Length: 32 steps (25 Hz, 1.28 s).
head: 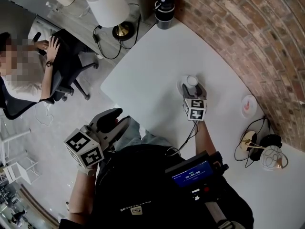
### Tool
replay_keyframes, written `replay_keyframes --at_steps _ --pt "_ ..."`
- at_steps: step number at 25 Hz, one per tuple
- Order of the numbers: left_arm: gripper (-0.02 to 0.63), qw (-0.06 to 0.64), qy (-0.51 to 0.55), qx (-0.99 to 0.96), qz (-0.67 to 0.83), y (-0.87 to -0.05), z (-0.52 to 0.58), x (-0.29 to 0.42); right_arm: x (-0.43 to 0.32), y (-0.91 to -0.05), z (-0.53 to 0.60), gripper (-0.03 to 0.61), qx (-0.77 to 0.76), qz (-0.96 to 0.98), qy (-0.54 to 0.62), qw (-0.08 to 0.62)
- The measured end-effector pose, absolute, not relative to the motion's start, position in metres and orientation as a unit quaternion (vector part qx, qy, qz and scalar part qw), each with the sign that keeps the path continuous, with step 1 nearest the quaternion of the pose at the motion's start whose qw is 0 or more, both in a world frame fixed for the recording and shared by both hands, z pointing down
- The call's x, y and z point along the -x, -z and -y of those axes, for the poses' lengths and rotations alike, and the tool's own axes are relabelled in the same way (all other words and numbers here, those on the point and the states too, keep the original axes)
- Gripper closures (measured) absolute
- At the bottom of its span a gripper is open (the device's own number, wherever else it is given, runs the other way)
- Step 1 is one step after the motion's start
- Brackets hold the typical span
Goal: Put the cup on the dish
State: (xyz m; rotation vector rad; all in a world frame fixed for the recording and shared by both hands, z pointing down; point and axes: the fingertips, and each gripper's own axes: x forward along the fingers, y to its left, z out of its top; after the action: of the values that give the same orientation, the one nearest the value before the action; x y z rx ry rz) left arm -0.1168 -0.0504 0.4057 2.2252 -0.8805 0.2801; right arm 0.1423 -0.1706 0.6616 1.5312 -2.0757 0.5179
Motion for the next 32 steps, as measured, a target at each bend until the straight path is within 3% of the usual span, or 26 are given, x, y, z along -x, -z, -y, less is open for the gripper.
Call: replay_keyframes --at_steps 32 --pt "0.443 0.361 -0.108 -0.853 0.362 -0.407 0.051 0.123 -0.127 -0.674 0.187 0.333 -0.540 0.775 -0.181 0.274"
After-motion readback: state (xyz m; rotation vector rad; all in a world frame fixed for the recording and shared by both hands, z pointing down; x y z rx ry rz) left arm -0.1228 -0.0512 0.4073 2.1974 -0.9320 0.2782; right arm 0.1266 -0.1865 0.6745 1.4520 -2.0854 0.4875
